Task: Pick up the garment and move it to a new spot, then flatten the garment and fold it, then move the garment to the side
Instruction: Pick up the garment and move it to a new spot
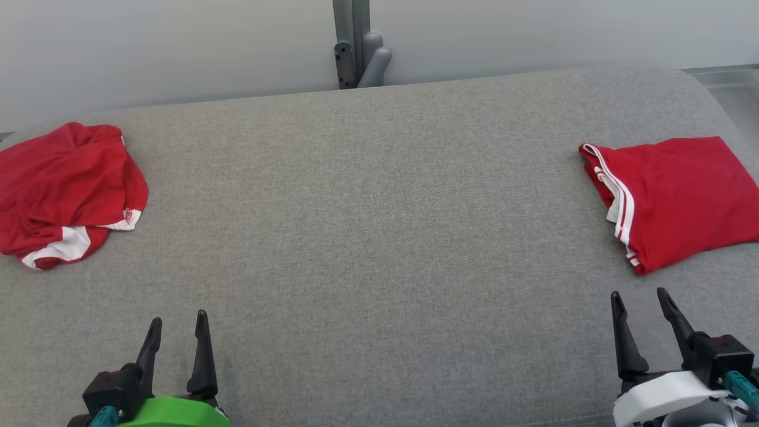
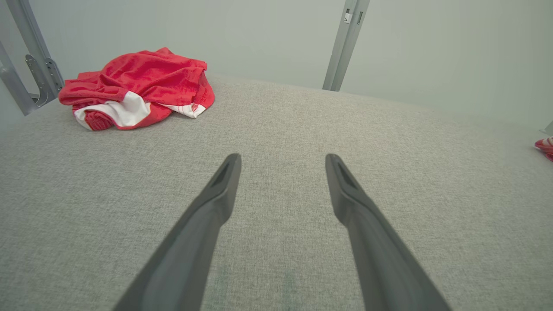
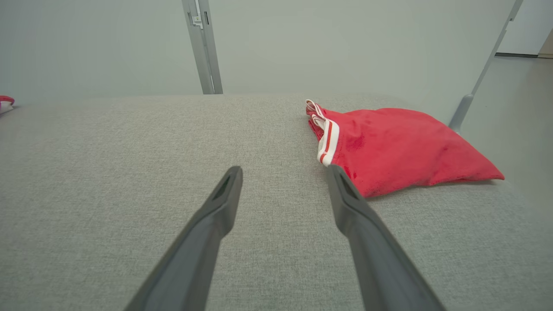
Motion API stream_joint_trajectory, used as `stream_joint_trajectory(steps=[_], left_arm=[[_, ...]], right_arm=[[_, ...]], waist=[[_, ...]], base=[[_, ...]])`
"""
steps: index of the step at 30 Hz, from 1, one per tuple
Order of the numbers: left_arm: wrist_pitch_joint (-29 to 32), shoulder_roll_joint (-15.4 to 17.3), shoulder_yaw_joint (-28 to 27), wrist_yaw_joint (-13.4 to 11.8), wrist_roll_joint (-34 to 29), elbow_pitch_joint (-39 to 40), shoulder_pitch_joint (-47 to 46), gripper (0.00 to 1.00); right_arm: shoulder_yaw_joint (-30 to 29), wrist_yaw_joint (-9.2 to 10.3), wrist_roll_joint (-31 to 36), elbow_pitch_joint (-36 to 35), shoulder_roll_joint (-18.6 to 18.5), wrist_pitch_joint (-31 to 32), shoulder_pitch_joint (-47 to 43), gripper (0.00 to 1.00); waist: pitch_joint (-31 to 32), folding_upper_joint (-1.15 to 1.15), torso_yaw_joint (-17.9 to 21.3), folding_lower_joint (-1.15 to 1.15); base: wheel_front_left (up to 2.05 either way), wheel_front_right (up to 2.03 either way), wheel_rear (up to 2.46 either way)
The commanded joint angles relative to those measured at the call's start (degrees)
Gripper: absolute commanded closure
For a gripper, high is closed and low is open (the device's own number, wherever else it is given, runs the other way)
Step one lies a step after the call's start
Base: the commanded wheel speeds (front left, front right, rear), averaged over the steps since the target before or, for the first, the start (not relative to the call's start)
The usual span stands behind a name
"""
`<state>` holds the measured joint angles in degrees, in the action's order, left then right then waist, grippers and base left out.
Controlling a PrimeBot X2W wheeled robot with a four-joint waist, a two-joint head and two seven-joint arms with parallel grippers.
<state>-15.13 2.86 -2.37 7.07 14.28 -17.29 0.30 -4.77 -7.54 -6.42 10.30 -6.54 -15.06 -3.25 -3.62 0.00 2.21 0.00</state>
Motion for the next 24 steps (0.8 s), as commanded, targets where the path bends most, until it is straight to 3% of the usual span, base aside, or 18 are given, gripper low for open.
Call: stream_joint_trajectory(steps=[1,5,10,20,24], left_arm=[[0.0,0.1,0.0,-0.2,0.3,0.1,0.4,0.0],[0.0,0.1,0.1,-0.7,1.1,0.9,0.2,0.0],[0.0,0.1,0.7,-1.9,2.5,3.2,0.5,0.0],[0.0,0.1,-1.6,-5.4,4.9,8.8,5.2,0.0],[0.0,0.1,-3.7,-6.1,5.3,10.5,7.6,0.0]], right_arm=[[0.1,0.1,0.3,0.1,0.1,-0.1,0.1,0.0],[0.8,0.09,0.9,-0.4,0.0,-0.1,0.9,0.0],[1.9,0.09,1.2,-2.1,-0.2,-0.1,0.9,0.0],[9.1,0.09,0.1,-3.8,-1.2,-0.1,0.5,0.0],[13.1,0.1,-0.8,-3.4,-1.7,-0.1,1.7,0.0]], waist=[[0.1,0.0,-0.2,0.0],[0.4,0.0,-1.6,0.0],[0.7,0.0,-6.7,0.0],[2.2,0.0,-25.7,0.0],[2.8,0.0,-30.8,0.0]], base=[[0.0,0.0,0.0],[0.0,0.0,0.0],[0.0,0.0,0.0],[0.0,0.0,0.0],[0.0,0.0,0.0]])
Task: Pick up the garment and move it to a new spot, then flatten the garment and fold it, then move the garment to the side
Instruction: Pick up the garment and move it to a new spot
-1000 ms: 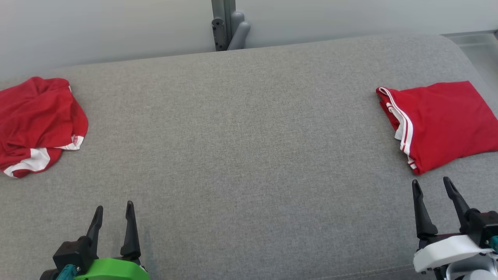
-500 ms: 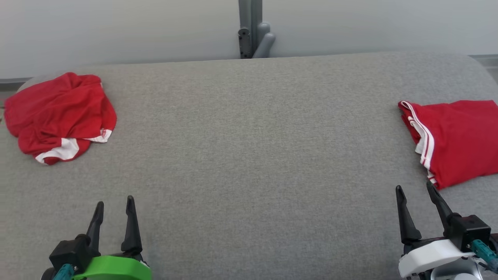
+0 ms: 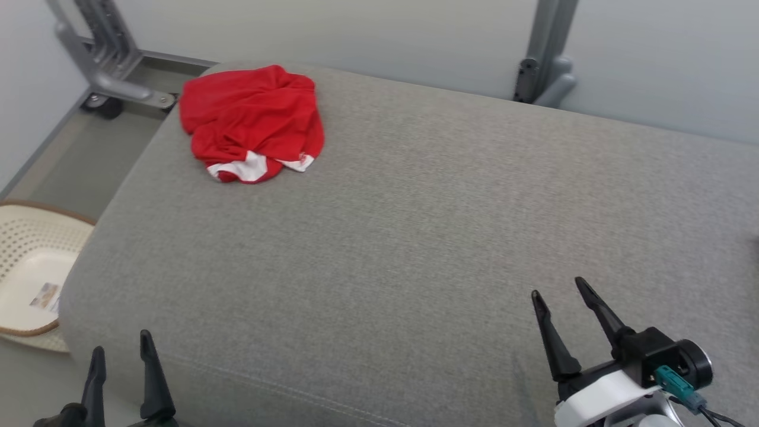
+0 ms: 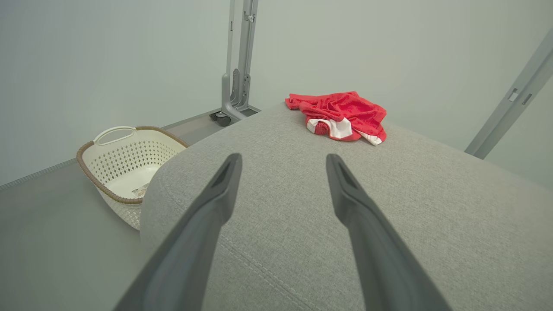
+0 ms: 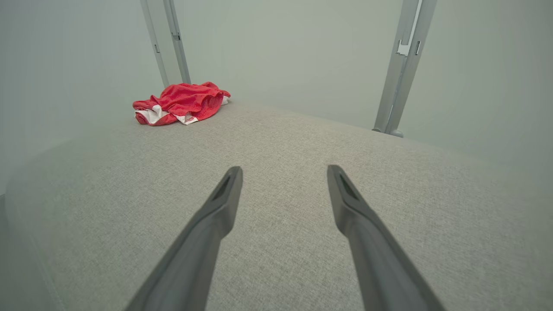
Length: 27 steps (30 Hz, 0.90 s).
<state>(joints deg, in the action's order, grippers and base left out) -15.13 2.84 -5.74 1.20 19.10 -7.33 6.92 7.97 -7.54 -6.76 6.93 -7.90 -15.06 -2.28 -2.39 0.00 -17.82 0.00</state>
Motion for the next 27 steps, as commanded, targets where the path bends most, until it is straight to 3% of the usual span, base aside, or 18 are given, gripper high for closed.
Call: stream_joint_trajectory(steps=[1,5,10,15,22,27], left_arm=[[0.0,0.1,-0.8,-0.4,0.8,1.1,1.5,0.0],[0.0,0.1,-0.9,-0.4,1.8,2.8,1.7,0.0],[0.0,0.1,3.0,1.9,1.8,1.9,-3.9,0.0],[0.0,0.1,6.1,4.0,11.5,-3.1,-17.7,0.0],[0.0,0.0,10.8,5.8,15.4,-13.7,-36.5,0.0],[1.4,1.0,13.7,6.3,17.7,-24.7,-51.5,0.0]], right_arm=[[1.5,0.09,-0.7,0.1,-0.4,-0.1,1.3,0.0],[4.6,0.09,-1.6,0.9,-1.6,-0.1,3.2,0.0],[5.0,0.1,-1.9,0.2,-3.3,-0.1,4.3,0.0],[7.2,0.09,-1.1,-3.7,-9.6,-0.1,10.9,0.0],[6.2,0.1,-1.3,-8.3,-17.3,-0.1,18.7,0.0],[4.7,0.09,-1.6,-11.1,-20.8,-0.1,22.0,0.0]], waist=[[1.4,0.0,-11.1,0.0],[0.5,0.0,-11.5,0.0],[-2.7,0.0,-11.5,0.0],[-16.5,0.0,-6.0,0.0],[-31.8,0.0,-2.4,0.0],[-38.9,0.0,-1.0,0.0]], base=[[0.0,0.0,0.0],[0.0,0.0,0.0],[0.0,0.0,0.0],[0.0,0.0,0.0],[0.0,0.0,0.0],[0.0,0.0,0.0]])
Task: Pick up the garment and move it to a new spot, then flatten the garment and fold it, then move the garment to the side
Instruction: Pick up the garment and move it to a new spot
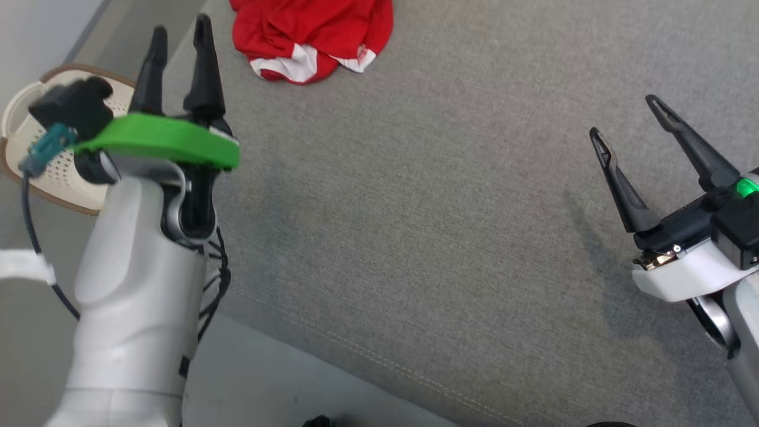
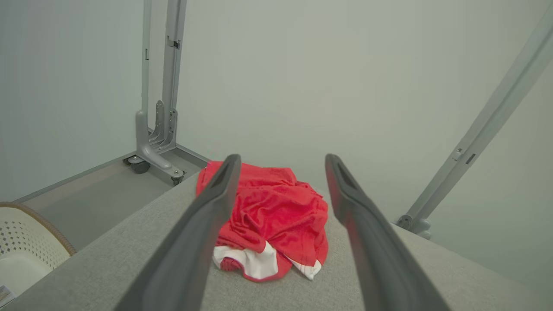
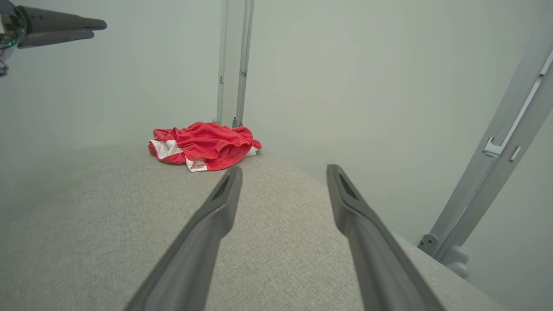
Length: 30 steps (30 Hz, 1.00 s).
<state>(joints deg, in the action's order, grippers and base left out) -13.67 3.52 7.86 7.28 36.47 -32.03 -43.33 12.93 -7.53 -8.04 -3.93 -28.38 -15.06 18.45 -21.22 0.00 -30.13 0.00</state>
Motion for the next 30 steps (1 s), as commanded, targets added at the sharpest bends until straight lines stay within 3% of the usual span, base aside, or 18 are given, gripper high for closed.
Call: stream_joint_trajectory(steps=[1,10,13,18,19,20,24,30], left_arm=[[0.6,0.6,0.3,0.2,1.5,-2.2,-3.8,0.0],[6.2,6.4,2.2,0.3,10.7,-20.5,-15.9,0.0],[5.8,8.4,1.3,0.3,11.6,-26.6,-17.8,0.0],[5.6,9.0,1.5,0.1,11.2,-34.7,-18.9,0.0],[5.4,8.5,1.6,-0.1,11.4,-36.0,-18.6,0.38],[5.1,8.2,1.4,-0.1,11.8,-37.1,-18.5,1.0],[2.5,6.9,4.6,0.4,9.4,-36.2,-17.8,1.0],[0.0,6.8,13.2,0.4,6.7,-24.9,-12.9,1.0]], right_arm=[[-0.4,0.08,-0.4,-0.7,-0.7,-0.1,1.6,0.0],[0.4,0.08,0.2,-5.0,1.1,-0.1,1.3,0.0],[0.4,0.08,0.1,-6.7,1.7,-0.1,0.3,0.0],[-0.5,0.08,-0.4,-8.7,2.4,-0.1,-2.0,0.0],[-0.9,0.08,-0.5,-8.8,2.6,-0.1,-2.4,0.0],[-1.2,0.08,-0.6,-8.8,2.9,-0.1,-2.9,0.0],[-1.7,0.08,-0.6,-7.6,4.4,-0.1,-4.5,0.0],[-0.9,0.08,-1.2,-5.0,9.7,-0.1,-6.4,0.0]], waist=[[-21.0,0.0,11.7,0.0],[-23.0,0.0,17.8,0.0],[-22.9,0.0,19.7,0.0],[-22.0,0.0,21.6,0.0],[-21.7,0.0,21.8,0.0],[-21.3,0.0,21.8,0.0],[-18.2,0.0,21.9,0.0],[-9.9,0.0,22.2,0.0]], base=[[0.0,0.0,0.0],[0.0,0.0,0.0],[0.0,0.0,0.0],[0.0,0.0,0.0],[0.0,0.0,0.0],[0.0,0.0,0.0],[0.0,0.0,0.0],[0.0,0.0,0.0]])
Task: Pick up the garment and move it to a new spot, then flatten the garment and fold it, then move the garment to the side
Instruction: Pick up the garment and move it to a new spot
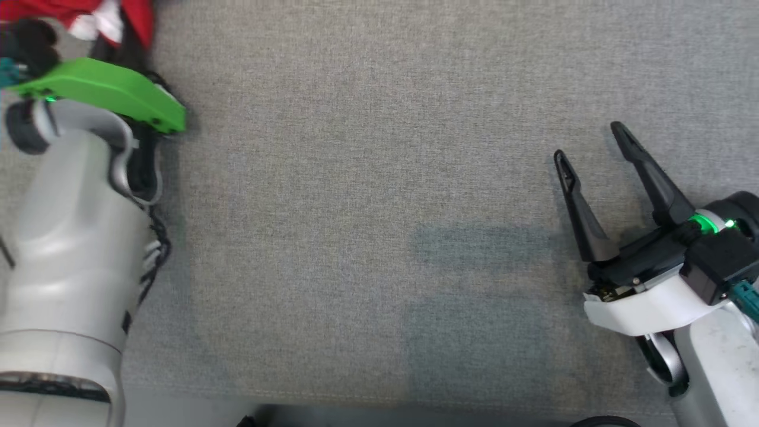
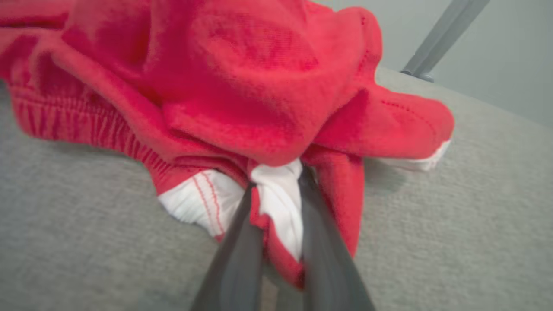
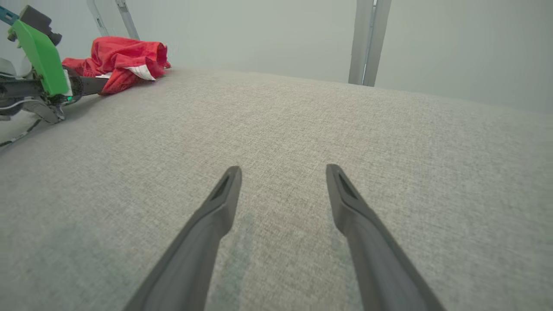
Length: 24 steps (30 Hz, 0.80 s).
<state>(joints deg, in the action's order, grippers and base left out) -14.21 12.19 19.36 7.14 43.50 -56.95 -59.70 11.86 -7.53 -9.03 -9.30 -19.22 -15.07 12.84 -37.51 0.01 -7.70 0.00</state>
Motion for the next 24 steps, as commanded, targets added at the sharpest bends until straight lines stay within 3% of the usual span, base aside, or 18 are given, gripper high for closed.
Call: stream_joint_trajectory(steps=[1,5,10,17,21,24], left_arm=[[0.9,-1.8,3.5,0.5,-0.7,2.8,4.3,1.0],[2.8,-2.3,9.7,0.5,-1.3,11.8,7.8,1.0],[10.5,-2.2,18.2,0.2,-0.8,31.4,18.2,1.0],[21.6,2.8,22.9,-9.0,0.1,58.6,33.0,1.0],[23.6,4.0,22.9,-12.2,0.6,64.9,36.1,1.0],[23.1,4.9,20.6,-15.0,-0.4,61.8,35.5,1.0]], right_arm=[[0.2,0.08,-0.3,0.7,1.6,-0.1,-1.1,0.0],[0.5,0.08,-0.6,2.4,4.9,-0.1,-2.0,0.0],[1.2,0.08,-0.7,4.7,9.0,-0.1,-3.7,0.0],[1.7,0.08,-0.8,6.0,11.8,-0.1,-4.6,0.0],[1.5,0.08,-0.7,6.7,12.3,-0.1,-4.9,0.0],[1.3,0.08,-0.5,6.9,12.7,-0.1,-5.0,0.0]], waist=[[7.7,-0.01,0.1,0.0],[12.6,-0.01,1.7,0.0],[19.5,-0.01,7.1,0.0],[23.2,-0.01,15.2,0.0],[23.8,-0.01,17.4,0.0],[23.8,-0.01,17.7,0.0]], base=[[0.0,0.0,0.0],[0.0,0.0,0.0],[0.0,0.0,0.0],[0.0,0.0,0.0],[0.0,0.0,0.0],[0.0,0.0,0.0]])
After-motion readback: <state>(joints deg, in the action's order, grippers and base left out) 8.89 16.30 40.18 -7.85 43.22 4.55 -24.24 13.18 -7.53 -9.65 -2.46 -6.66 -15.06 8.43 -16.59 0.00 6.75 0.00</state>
